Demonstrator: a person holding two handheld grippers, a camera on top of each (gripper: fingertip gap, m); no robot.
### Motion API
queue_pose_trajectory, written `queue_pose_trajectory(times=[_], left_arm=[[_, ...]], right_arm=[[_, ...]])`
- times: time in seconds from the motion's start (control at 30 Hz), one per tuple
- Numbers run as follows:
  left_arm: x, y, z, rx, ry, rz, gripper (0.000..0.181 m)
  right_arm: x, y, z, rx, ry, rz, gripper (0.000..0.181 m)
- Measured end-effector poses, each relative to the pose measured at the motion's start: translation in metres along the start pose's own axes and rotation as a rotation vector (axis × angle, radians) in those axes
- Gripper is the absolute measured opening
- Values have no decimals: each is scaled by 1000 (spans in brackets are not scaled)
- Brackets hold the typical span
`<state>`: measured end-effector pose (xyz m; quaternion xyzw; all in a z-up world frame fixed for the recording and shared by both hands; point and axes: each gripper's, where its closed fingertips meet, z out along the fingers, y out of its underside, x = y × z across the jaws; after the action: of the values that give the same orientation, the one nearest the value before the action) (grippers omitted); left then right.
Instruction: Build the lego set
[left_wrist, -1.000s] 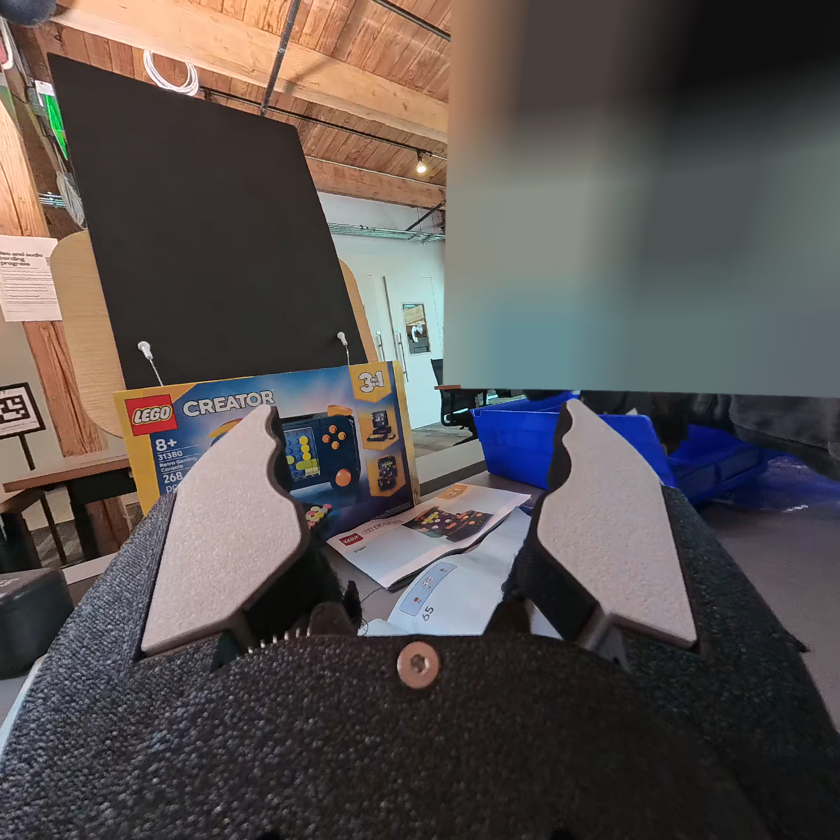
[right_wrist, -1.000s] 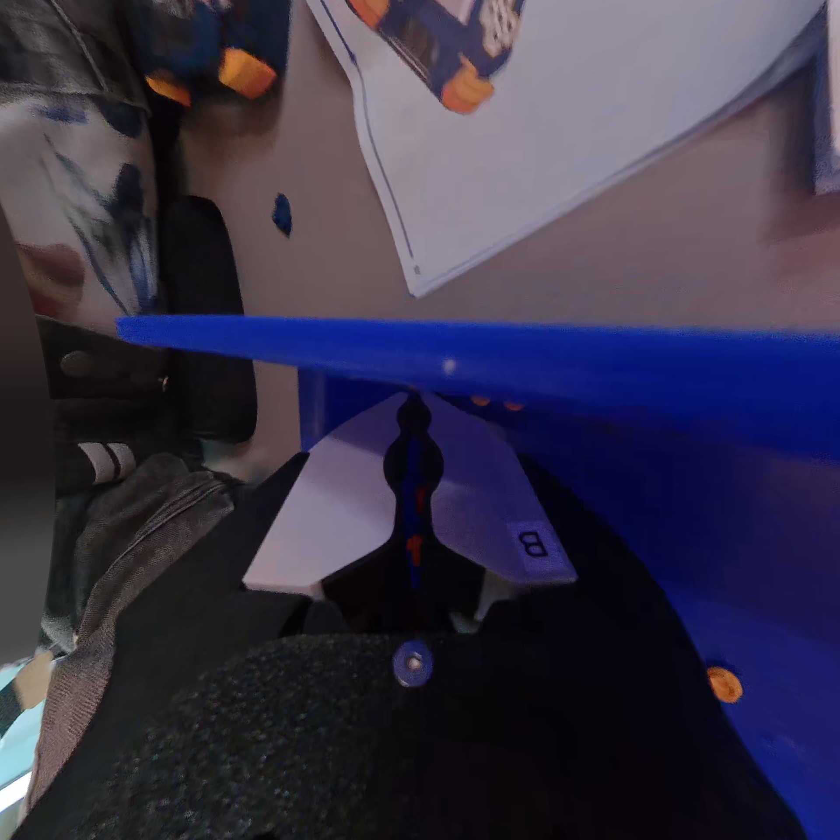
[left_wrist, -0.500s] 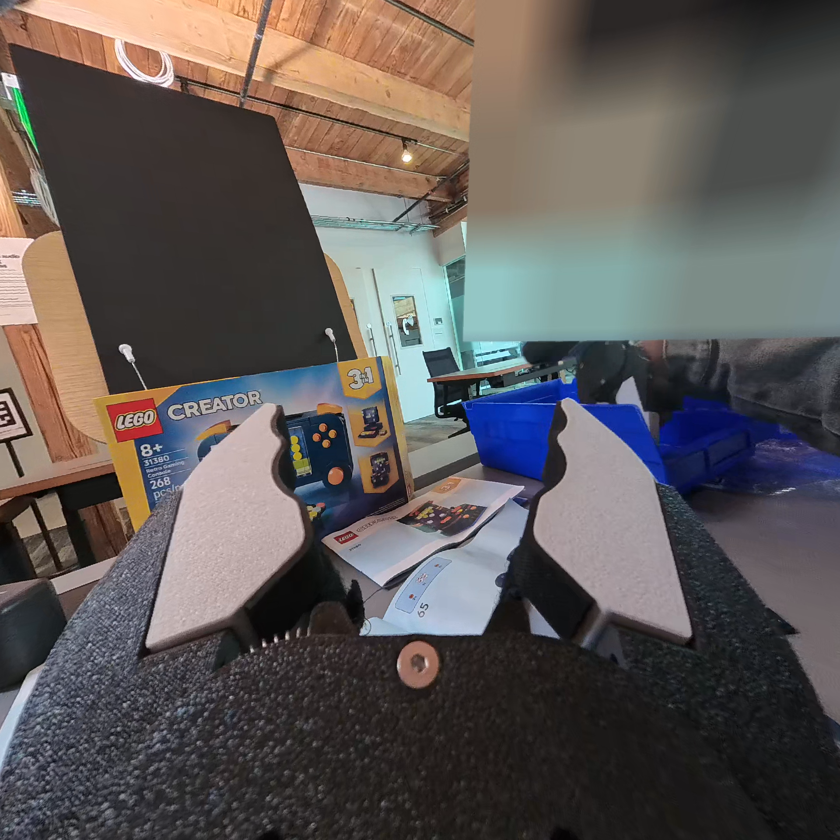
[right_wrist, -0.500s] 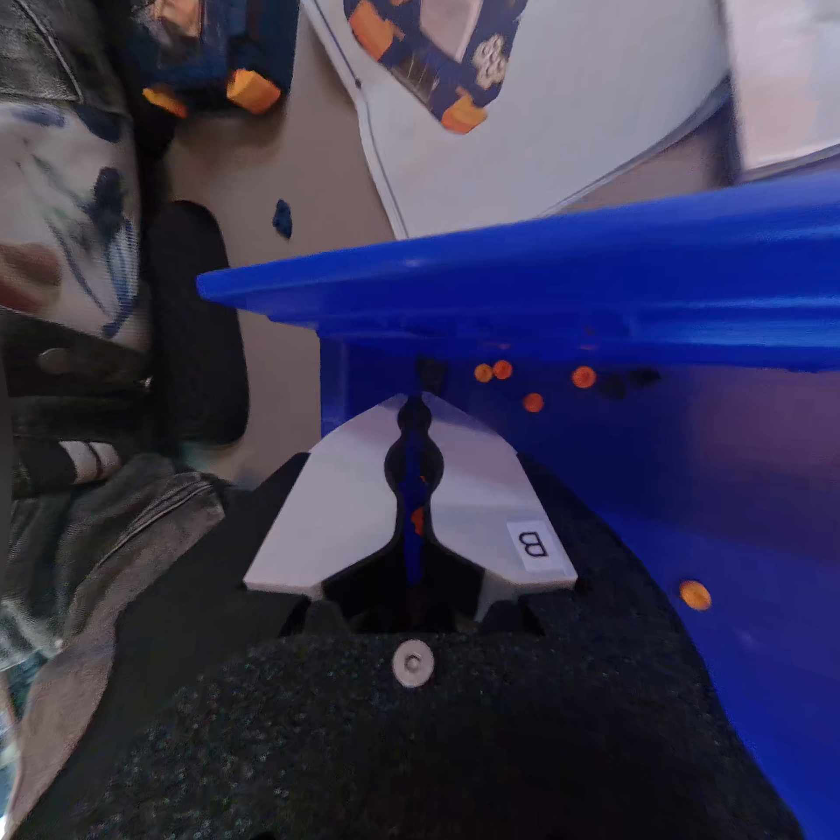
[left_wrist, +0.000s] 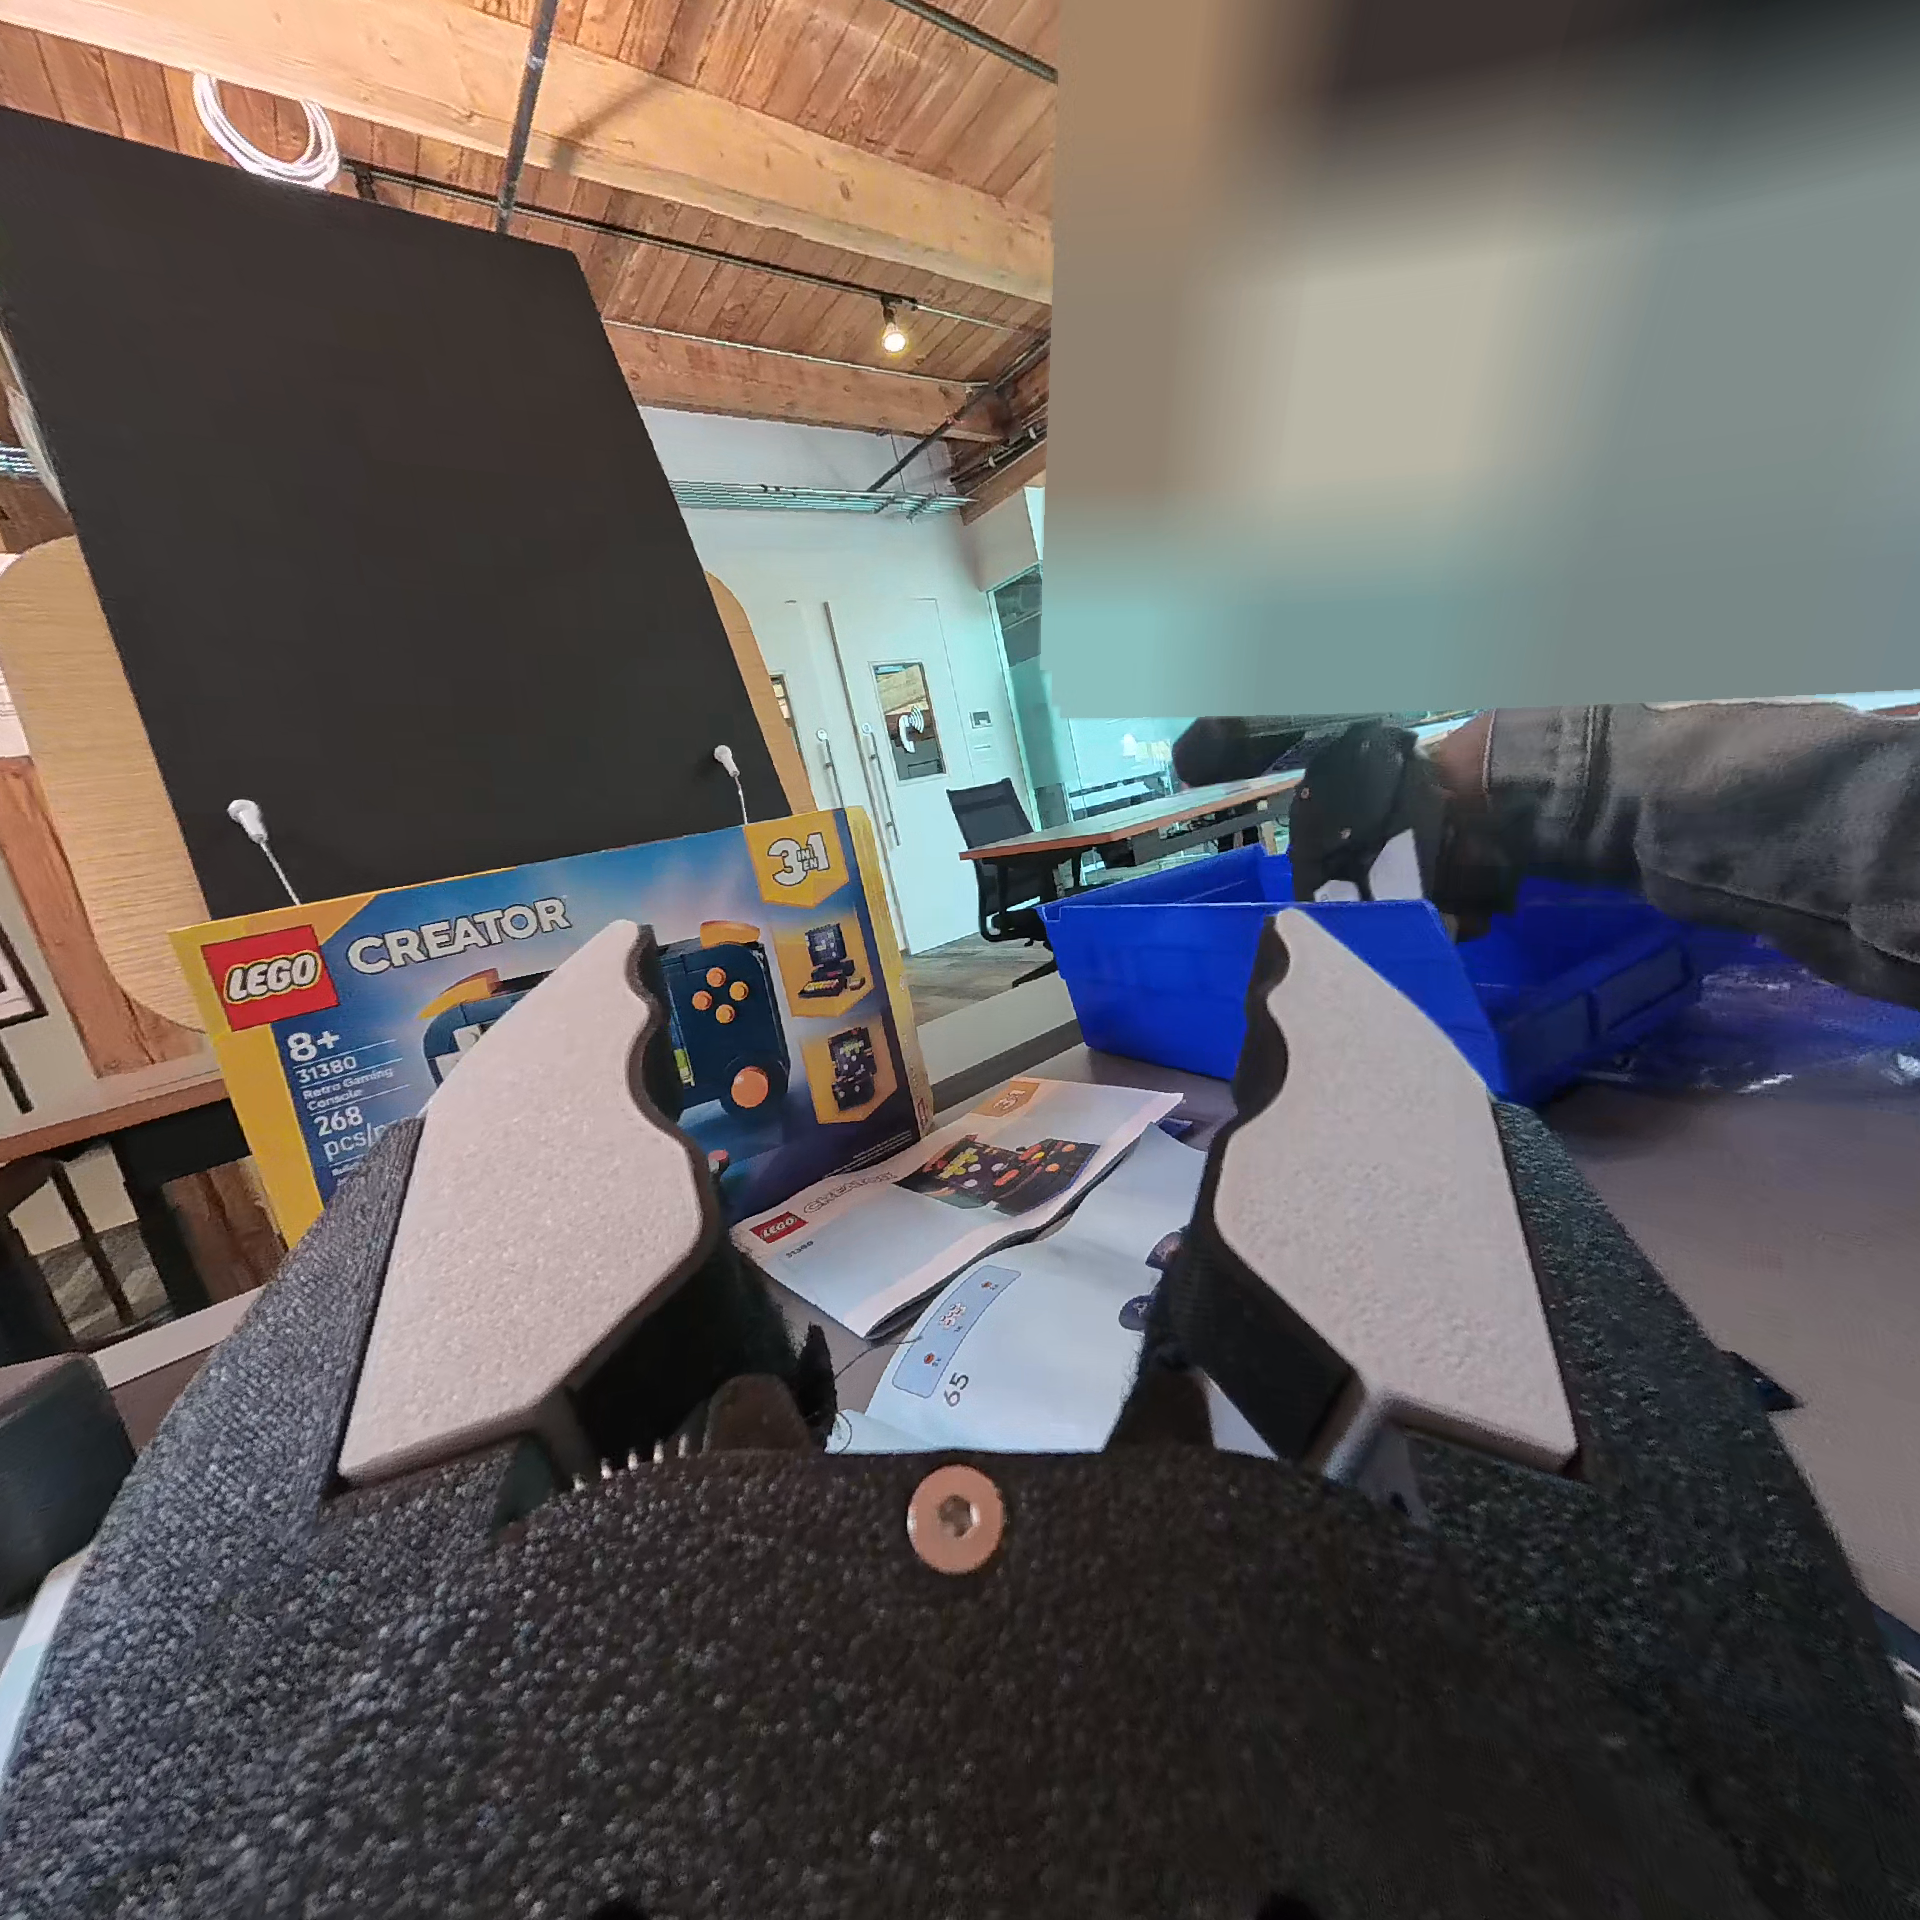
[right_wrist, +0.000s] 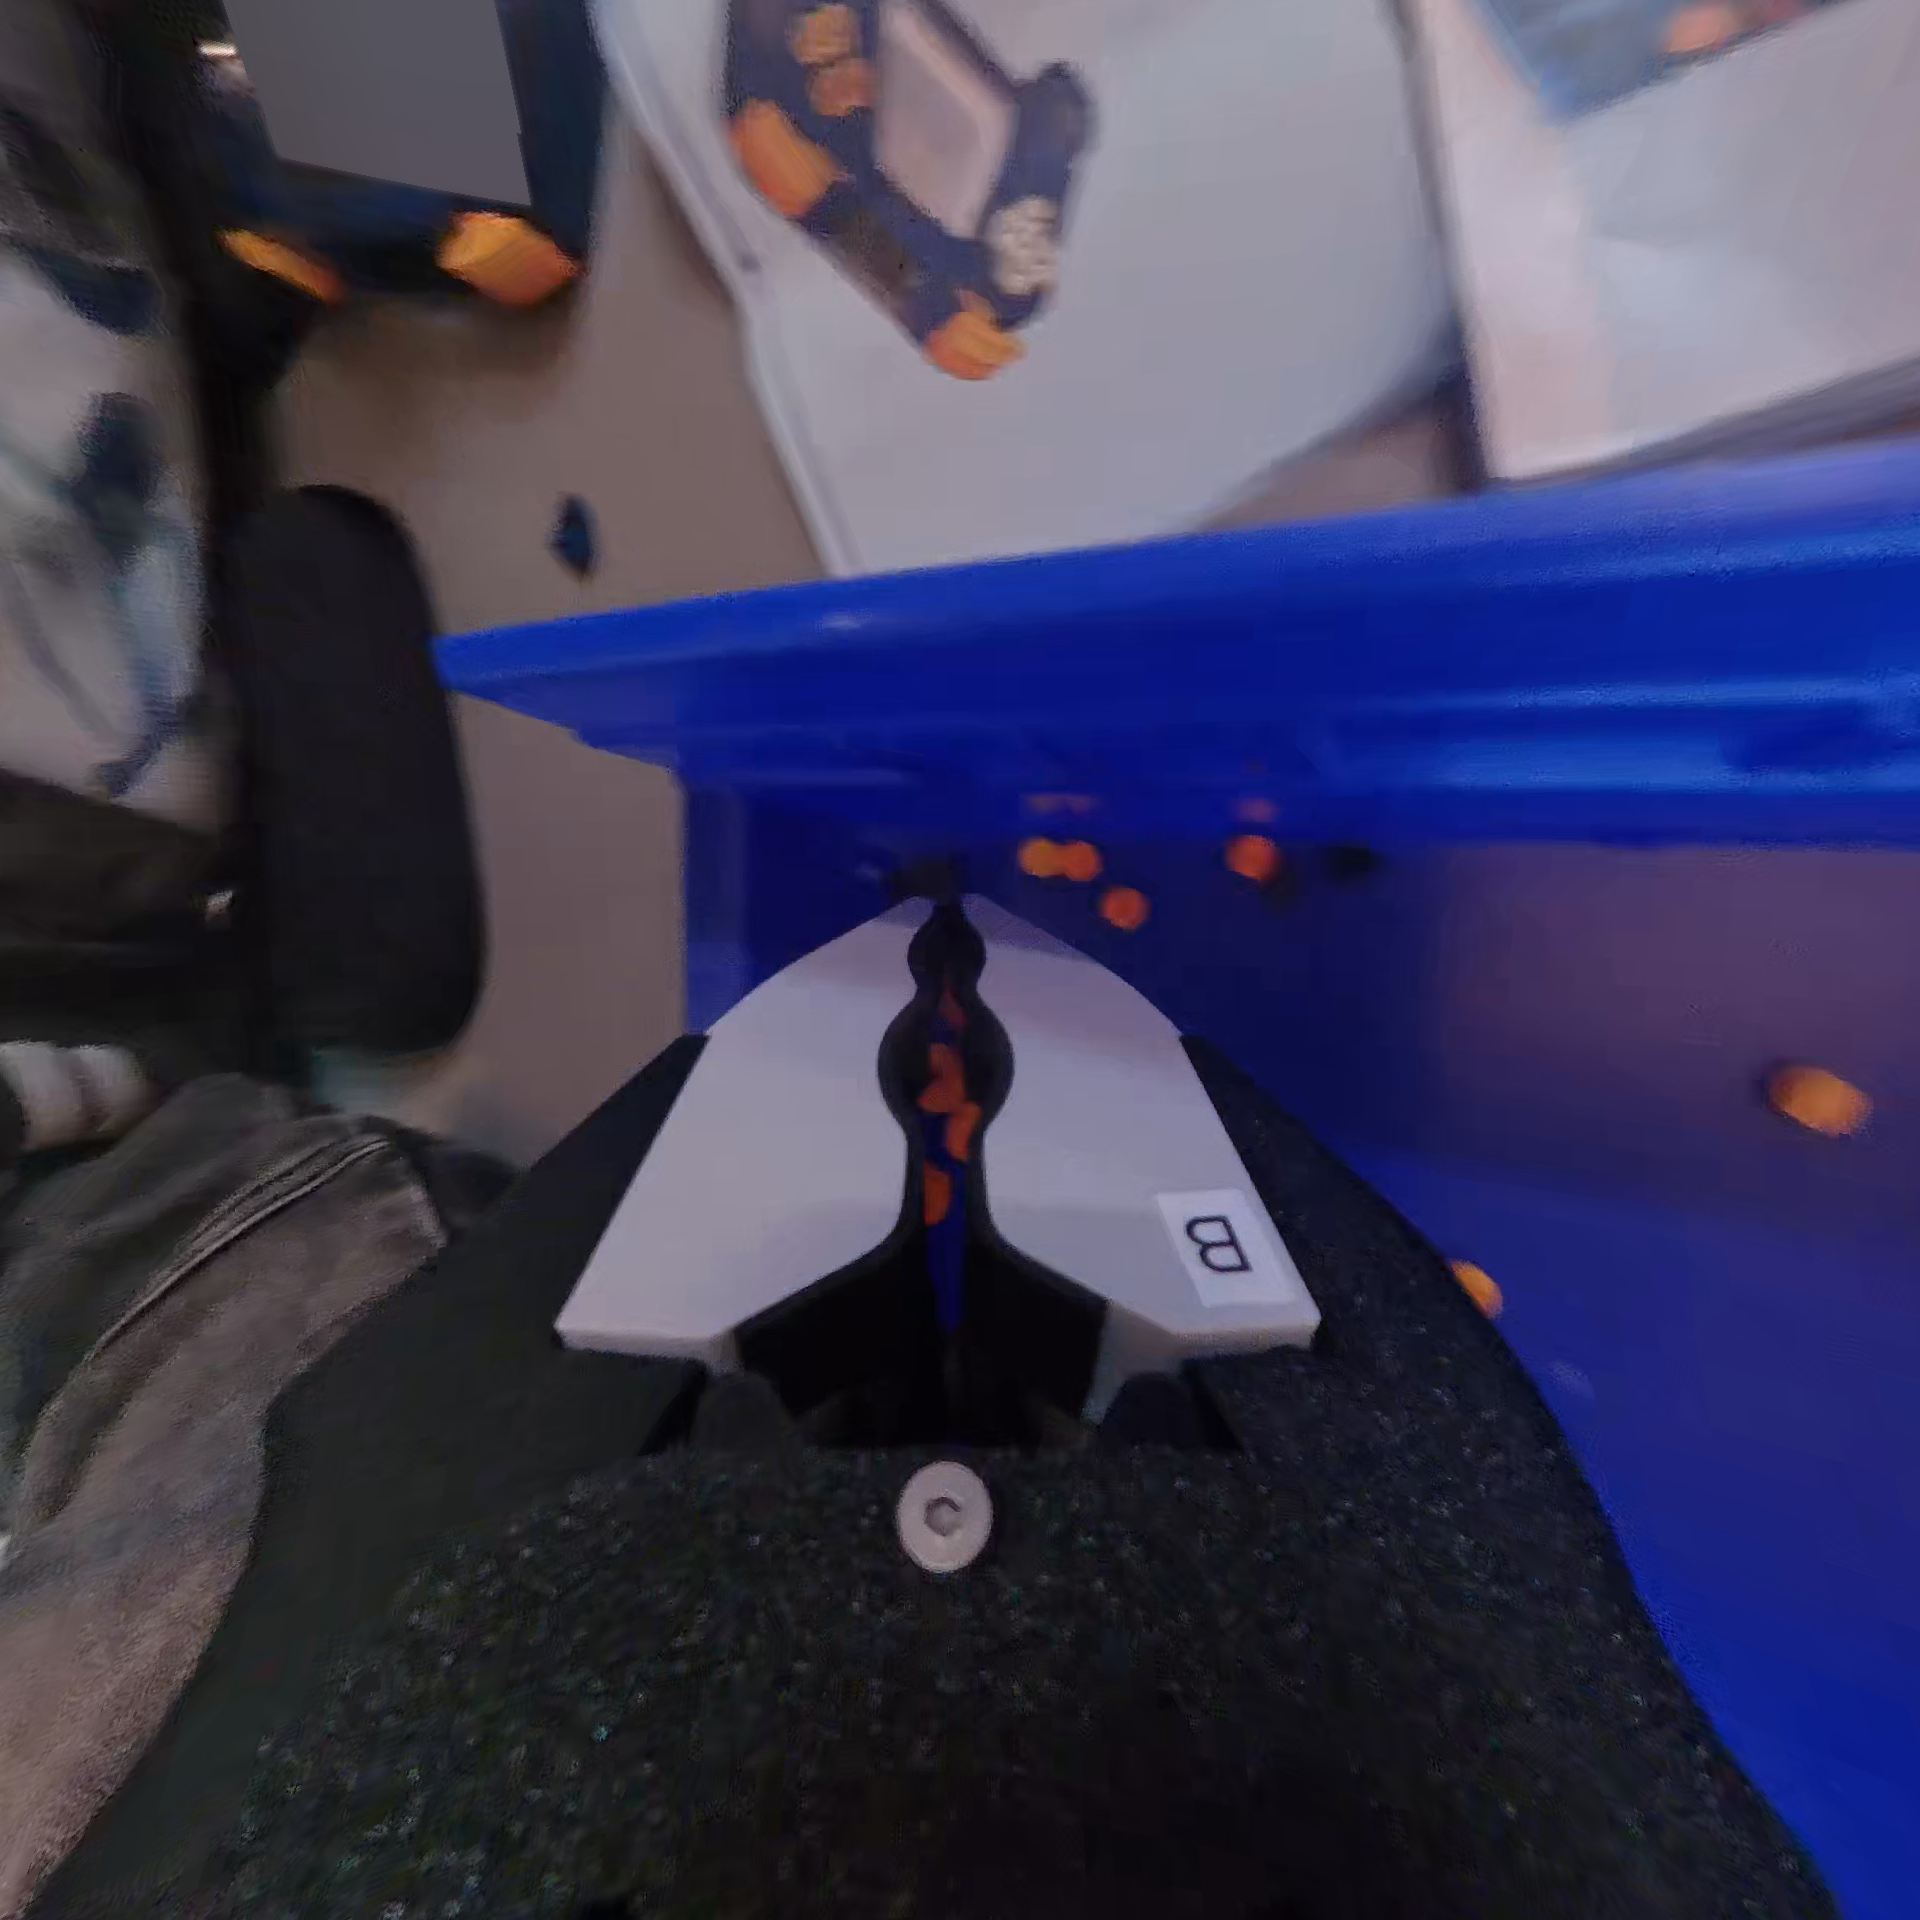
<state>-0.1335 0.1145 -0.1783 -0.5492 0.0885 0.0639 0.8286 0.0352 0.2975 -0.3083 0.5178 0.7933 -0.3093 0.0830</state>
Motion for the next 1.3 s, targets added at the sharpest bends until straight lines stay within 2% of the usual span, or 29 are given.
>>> queue_pose_trajectory(times=[0.1,0.23,0.43,0.67,0.73,1.0,1.3], left_arm=[[3,3,1,-19,14,16,105],[5,6,3,-30,25,35,103],[7,7,5,-43,35,61,103],[13,-5,8,-10,55,76,103],[15,-7,9,-5,65,71,104],[19,-17,9,15,75,108,104],[19,-15,11,5,72,116,106]], right_arm=[[-17,9,18,-99,-163,46,0],[-12,8,32,-121,-212,70,0],[5,11,23,-133,-68,79,0],[19,24,5,-158,84,128,0],[18,24,1,-160,106,125,0],[2,-5,-25,-20,213,-6,3],[-12,-6,-46,28,309,-40,17]])
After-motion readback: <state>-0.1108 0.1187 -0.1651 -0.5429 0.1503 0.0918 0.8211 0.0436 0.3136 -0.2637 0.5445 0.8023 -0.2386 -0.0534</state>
